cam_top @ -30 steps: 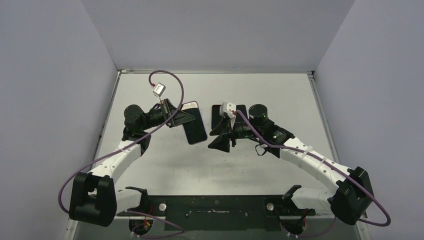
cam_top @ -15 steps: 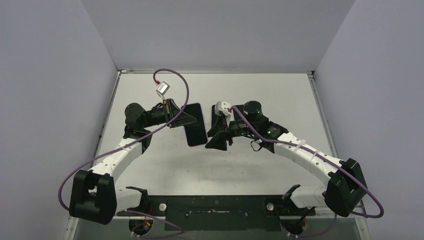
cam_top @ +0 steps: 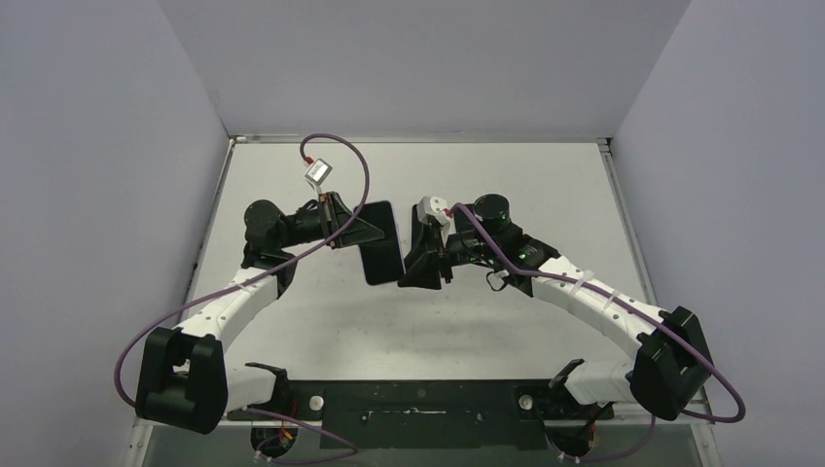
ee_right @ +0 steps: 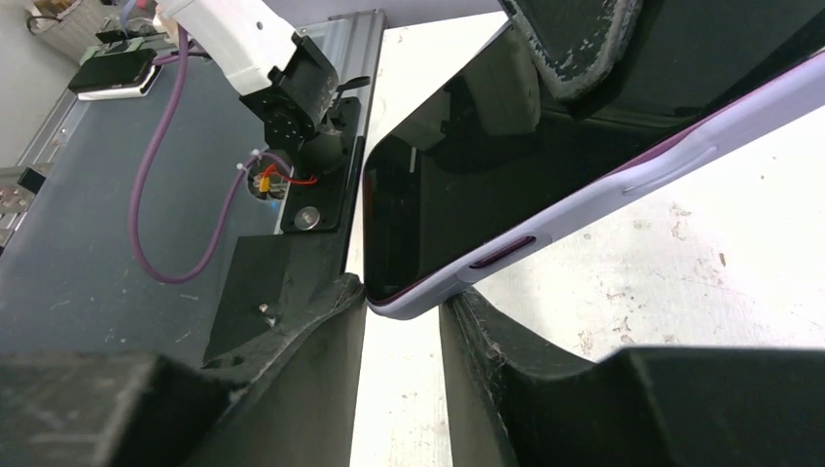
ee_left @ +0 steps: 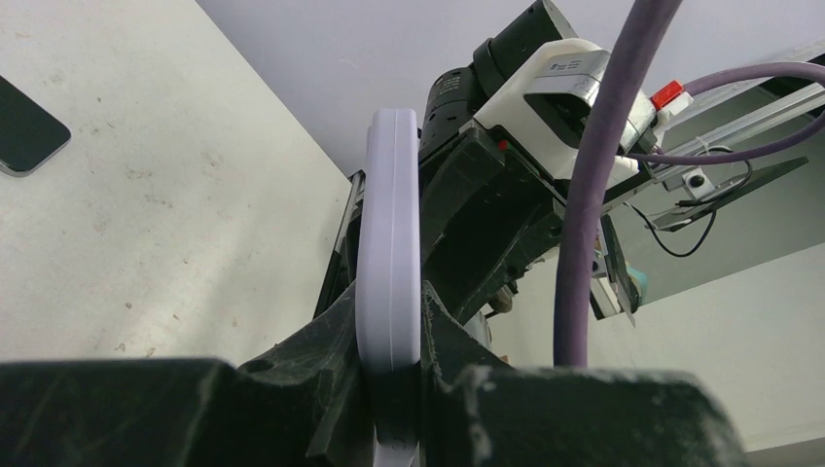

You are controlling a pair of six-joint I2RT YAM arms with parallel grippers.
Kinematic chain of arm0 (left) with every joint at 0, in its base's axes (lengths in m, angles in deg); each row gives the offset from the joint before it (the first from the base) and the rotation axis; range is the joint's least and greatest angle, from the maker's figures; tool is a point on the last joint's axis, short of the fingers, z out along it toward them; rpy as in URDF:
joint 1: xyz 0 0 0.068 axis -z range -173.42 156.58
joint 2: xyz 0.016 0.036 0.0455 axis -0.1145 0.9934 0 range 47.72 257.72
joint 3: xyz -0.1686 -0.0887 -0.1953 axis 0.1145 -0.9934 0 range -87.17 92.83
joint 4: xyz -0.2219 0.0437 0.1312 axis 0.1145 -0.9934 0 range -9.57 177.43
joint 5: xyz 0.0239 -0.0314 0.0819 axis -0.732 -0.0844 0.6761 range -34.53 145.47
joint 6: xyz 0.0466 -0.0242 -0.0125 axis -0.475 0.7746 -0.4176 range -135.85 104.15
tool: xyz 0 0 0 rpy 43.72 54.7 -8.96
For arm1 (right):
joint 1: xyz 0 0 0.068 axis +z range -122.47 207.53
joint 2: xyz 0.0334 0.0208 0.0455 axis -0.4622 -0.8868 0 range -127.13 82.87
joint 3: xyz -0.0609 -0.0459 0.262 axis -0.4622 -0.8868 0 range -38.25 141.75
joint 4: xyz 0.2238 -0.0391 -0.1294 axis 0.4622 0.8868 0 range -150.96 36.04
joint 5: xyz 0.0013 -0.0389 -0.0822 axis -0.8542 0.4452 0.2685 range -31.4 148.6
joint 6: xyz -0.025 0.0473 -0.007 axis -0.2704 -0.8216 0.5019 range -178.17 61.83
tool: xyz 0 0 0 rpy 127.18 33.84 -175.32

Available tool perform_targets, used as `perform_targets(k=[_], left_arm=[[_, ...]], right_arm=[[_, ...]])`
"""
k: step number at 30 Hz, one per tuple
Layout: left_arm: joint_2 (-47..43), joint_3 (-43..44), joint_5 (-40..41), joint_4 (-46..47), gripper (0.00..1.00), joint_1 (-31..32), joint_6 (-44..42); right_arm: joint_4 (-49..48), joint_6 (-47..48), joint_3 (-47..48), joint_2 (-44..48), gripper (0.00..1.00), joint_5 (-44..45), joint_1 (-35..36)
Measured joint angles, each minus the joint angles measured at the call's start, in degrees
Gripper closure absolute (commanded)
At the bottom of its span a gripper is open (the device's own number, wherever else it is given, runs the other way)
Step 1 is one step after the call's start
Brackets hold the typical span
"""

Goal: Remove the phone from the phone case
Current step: Remove the phone case from the phone.

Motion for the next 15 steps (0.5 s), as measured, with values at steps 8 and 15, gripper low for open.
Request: perform_targets(k=[8, 15], left_arm=[[0.33, 0.07, -0.48, 2.4, 1.0, 0.26, 0.85], [2.29, 0.07, -1.09, 6.84, 1.0, 0.66, 5.33]], right_arm=[[-0.37, -0.72, 0.02, -0.92, 0.9, -2.91, -0.33], [1.18, 1.42, 1.22, -1.25, 1.0, -4.61, -0.31]])
